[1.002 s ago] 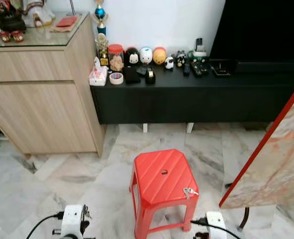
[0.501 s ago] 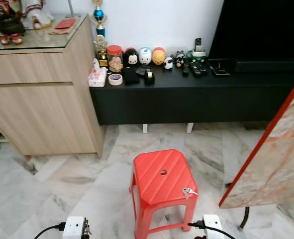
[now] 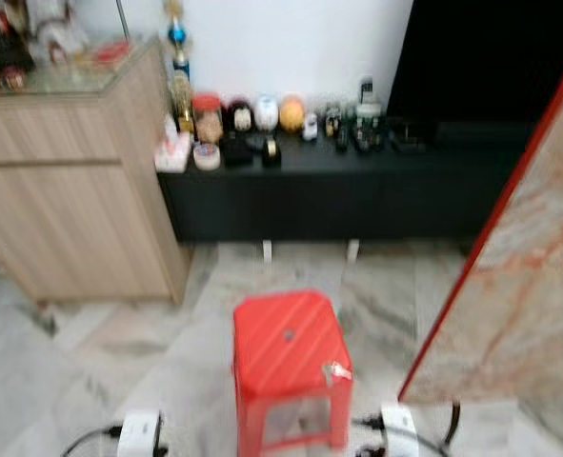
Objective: Hang keys on a hook
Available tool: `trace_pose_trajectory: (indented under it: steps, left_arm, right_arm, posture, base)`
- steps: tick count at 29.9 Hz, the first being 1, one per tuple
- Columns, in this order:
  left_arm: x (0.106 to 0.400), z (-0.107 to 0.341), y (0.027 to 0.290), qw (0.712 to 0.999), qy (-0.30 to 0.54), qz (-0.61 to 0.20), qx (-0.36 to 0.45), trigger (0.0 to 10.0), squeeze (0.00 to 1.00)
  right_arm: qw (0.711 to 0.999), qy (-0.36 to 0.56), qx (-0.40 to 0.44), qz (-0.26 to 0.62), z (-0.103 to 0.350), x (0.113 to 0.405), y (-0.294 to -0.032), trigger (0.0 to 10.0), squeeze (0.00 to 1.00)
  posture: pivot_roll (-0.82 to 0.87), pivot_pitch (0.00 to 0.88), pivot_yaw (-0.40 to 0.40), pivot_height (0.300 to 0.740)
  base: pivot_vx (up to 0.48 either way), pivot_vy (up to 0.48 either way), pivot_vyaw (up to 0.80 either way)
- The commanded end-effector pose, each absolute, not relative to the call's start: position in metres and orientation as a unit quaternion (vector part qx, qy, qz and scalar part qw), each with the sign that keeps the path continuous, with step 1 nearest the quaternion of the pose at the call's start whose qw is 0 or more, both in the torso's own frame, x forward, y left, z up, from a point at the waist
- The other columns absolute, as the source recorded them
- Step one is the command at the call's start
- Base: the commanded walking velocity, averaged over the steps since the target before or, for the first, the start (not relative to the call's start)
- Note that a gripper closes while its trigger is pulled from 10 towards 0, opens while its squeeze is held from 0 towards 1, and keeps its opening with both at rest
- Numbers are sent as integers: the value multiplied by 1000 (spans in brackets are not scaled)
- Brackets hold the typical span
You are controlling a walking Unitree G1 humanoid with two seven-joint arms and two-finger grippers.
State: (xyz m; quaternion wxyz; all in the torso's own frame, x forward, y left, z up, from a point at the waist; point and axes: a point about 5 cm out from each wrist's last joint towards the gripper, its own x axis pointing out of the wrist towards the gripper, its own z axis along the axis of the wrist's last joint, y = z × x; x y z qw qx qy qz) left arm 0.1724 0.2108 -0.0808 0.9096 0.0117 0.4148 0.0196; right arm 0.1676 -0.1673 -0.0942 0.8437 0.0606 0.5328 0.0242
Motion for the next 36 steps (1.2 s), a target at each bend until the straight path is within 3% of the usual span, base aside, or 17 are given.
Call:
trace_pose_trajectory:
  steps: [1,33,36]
  left_arm:
    - [171,-80,217,909,416,22,24,10000,0]
    - [170,-80,217,911,410,15,32,10000,0]
    - [175,-78,216,914,404,7,38,10000,0]
  right_arm:
    - [849,523,65,23,-91,175,-165,10000,0]
    - [849,523,68,10,-93,170,-169,10000,0]
    - [849,524,64,11,-93,170,-170,10000,0]
  posture:
    - [35,0,-15,740]
    - [31,0,-23,740]
    - [32,0,-20,740]
  base:
    - [0,-469,0]
    - [0,-467,0]
    - [0,0,-333]
